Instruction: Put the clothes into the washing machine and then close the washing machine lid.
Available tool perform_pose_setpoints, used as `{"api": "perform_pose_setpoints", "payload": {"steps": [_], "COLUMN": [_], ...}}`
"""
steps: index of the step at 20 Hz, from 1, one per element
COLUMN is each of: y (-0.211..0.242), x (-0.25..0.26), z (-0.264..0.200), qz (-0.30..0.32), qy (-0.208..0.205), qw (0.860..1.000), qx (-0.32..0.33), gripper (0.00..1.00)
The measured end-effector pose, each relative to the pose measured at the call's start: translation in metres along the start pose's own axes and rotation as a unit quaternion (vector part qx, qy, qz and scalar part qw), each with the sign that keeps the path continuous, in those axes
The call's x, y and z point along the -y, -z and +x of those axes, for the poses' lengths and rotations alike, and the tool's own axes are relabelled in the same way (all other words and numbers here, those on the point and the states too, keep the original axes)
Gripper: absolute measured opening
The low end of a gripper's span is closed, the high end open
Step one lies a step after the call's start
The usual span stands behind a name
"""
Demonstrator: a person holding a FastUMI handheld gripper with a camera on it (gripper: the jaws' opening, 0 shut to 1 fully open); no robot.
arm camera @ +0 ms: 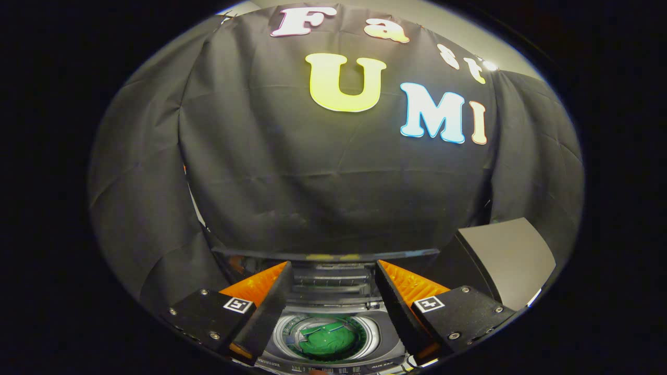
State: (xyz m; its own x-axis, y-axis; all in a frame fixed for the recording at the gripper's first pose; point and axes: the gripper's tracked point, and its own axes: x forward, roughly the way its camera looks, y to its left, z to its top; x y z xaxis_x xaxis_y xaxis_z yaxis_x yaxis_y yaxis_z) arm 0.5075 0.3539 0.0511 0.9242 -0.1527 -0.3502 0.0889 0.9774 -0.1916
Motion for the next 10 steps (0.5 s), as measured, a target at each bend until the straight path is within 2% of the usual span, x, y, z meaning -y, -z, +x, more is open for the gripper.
{"api": "perform_pose_setpoints", "payload": {"steps": [10], "y": [-0.009], "x": [0.030], "z": [0.072], "qz": [0.037], "qy": [0.000], "qw": [0.999], "qx": [-0.035], "gripper": [0.97]}}
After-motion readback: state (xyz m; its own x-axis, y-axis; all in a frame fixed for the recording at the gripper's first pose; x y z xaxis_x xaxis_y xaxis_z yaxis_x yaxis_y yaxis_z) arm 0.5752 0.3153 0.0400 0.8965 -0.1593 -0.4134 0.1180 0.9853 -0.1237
